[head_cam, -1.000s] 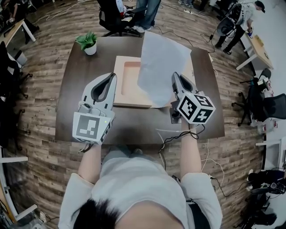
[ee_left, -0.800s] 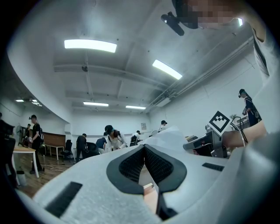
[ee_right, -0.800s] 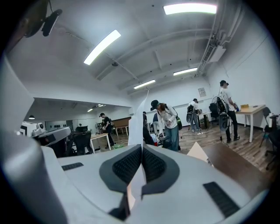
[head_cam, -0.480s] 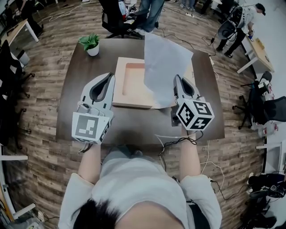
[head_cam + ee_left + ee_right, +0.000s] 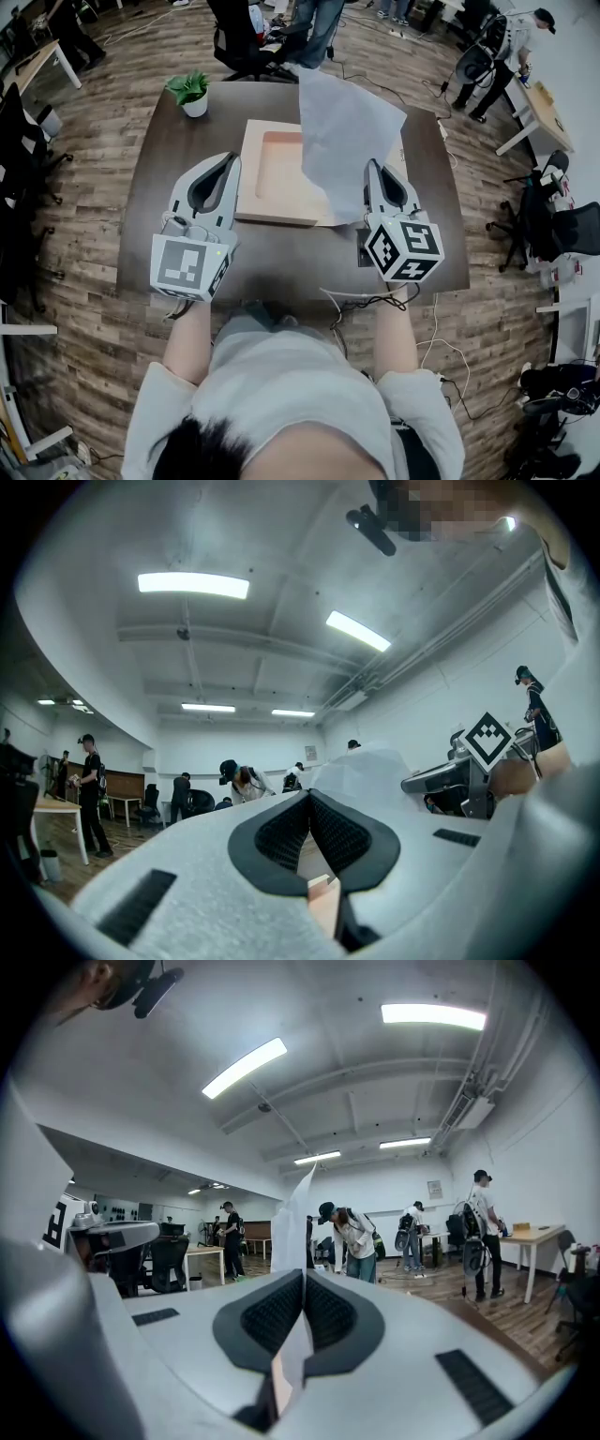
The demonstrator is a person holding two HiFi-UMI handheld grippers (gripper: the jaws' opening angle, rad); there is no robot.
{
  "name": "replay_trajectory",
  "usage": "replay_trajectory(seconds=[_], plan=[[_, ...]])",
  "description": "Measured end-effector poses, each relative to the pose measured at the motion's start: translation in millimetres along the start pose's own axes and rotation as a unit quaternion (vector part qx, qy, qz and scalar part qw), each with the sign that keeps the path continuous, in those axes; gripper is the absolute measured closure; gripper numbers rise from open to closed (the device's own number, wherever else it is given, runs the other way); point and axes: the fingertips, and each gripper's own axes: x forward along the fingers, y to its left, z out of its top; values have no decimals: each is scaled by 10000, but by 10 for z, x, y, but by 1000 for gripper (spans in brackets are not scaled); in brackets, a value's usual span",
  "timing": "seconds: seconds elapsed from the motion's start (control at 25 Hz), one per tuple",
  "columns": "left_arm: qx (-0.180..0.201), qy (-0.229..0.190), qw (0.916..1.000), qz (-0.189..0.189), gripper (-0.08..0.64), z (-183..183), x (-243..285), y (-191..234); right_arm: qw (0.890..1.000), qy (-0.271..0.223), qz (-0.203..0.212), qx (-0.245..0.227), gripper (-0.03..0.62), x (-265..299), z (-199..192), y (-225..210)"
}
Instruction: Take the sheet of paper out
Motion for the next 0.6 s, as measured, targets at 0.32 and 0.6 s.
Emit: replay_trajectory(seconds=[0.32,0.6], plan=[[-10,-14,10000,-43,563,50,-27,-67,9994,-244,-68,-215,578,-140,88,39],[-28,-21,10000,-38,563,58,-64,-128,9985,-409,-142,-323,578,-271,132,46]])
